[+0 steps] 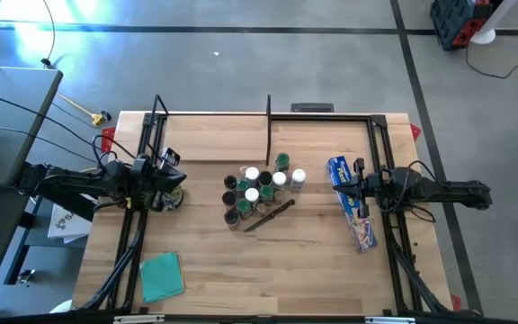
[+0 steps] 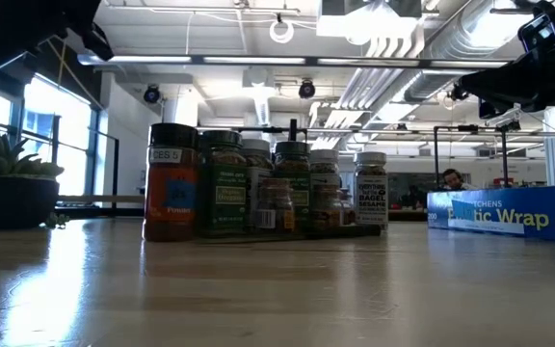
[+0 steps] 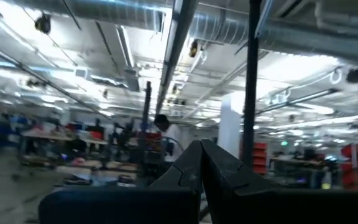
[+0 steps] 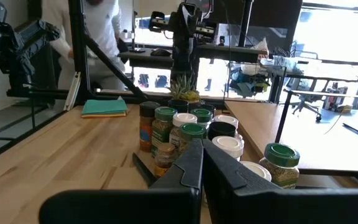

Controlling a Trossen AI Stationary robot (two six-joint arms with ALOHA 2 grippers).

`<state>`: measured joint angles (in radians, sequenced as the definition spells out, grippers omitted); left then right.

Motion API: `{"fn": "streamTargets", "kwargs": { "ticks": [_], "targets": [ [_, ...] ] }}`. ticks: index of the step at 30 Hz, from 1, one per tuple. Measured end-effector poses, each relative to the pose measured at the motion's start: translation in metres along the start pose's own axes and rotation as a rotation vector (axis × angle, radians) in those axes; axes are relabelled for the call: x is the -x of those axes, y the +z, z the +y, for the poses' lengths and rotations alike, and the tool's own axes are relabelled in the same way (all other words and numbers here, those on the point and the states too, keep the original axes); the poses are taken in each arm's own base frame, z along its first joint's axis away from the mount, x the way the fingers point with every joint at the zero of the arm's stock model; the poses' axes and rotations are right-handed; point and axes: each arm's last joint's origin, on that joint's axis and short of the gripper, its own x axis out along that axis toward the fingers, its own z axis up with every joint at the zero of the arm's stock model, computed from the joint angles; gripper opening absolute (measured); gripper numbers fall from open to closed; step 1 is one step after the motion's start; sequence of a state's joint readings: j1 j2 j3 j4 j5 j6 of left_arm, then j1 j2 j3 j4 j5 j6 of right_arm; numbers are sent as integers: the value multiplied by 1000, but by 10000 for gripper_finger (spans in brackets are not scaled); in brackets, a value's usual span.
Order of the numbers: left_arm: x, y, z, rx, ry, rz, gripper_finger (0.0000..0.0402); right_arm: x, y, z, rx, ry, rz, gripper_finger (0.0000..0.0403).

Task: Shelf spices
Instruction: Put the black lid seasoning bottle on the shelf

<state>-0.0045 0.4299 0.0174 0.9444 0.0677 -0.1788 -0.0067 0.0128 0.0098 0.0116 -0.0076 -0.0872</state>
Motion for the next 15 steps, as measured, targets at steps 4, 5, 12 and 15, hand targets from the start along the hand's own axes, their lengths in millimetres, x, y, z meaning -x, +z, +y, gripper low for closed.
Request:
{"fn": "streamTargets", "kwargs": {
  "ticks": [4,5,12,15],
  "targets": [
    [-3,-9,2,39,65,59,5,0,0,0,0,0,0,0],
    [-4,-12,4,43,111,72,5,0,0,0,0,0,0,0],
    [-10,-40,13,51,292,250,22,0,0,0,0,0,0,0],
    [-19,-45,14,35,310,309,48,0,0,0,0,0,0,0]
  ]
}}
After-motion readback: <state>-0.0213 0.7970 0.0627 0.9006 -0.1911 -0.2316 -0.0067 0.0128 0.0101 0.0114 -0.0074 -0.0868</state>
